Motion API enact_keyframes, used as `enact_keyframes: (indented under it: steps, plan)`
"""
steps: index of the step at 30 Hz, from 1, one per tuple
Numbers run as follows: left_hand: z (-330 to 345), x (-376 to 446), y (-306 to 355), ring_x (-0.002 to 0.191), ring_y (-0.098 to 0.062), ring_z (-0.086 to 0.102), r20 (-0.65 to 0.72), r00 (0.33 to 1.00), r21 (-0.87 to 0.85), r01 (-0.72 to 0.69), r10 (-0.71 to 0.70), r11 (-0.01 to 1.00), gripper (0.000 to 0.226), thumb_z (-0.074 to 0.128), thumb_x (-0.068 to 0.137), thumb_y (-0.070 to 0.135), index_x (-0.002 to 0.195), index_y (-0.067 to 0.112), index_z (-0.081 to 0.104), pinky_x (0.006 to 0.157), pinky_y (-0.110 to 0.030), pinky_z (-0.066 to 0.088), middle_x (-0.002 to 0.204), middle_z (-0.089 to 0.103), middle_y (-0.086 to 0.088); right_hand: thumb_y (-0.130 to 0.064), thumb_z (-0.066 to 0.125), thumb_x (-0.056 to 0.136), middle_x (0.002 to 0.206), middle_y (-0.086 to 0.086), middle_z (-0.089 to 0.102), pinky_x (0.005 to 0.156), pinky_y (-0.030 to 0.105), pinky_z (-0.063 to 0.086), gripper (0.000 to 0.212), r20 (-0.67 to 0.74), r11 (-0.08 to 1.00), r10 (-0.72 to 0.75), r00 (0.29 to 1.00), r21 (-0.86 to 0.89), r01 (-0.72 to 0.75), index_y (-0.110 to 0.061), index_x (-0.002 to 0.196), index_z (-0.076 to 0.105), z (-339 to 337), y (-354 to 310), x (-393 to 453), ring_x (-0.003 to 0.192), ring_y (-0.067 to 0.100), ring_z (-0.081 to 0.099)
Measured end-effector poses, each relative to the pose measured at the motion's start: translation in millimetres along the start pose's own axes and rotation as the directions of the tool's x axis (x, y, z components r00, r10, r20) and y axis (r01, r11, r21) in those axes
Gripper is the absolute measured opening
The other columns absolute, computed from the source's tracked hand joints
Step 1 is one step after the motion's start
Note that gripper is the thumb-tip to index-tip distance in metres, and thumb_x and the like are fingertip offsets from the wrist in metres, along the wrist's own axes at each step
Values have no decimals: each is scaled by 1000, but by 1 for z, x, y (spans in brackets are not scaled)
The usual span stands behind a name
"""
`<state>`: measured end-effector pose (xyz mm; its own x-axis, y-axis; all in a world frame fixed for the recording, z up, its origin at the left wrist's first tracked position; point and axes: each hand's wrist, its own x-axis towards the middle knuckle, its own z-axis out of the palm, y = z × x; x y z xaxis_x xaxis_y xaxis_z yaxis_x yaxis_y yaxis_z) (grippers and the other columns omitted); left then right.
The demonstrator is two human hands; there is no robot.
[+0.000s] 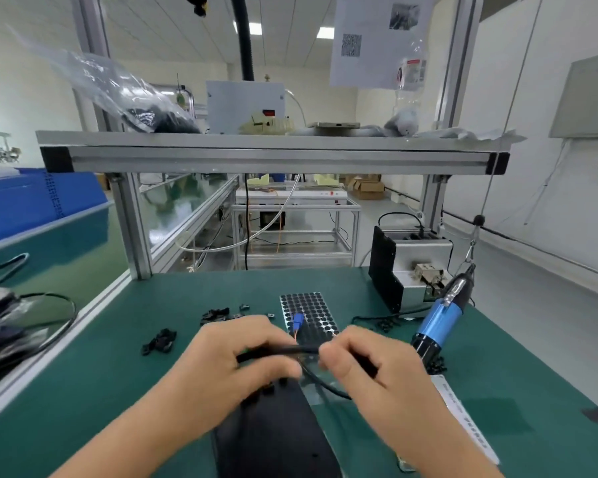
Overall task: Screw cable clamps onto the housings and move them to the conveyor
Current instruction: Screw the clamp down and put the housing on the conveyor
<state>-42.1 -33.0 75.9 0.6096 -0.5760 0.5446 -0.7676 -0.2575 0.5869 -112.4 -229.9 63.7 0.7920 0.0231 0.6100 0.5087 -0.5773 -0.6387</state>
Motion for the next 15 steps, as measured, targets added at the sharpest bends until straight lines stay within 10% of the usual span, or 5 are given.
enact_keyframes:
  steps: [10,15]
  plan:
    - [9,-21,-66,97,-5,68,15,941,-270,328,-337,905,21,53,88,38,94,40,73,92,-22,49,93,76,8,-38,50,95,66,-10,65,54,21,44,31,-71,939,277,958,-191,-285,-24,72,64,-22,26,25,50,7,52]
    - [21,-19,-68,94,-1,67,13,908,-257,407,-418,877,27,50,99,24,86,34,72,82,-18,49,92,75,10,-36,44,97,72,-19,66,63,32,52,32,-52,916,332,942,-221,-335,-26,73,63,-17,29,34,61,7,62]
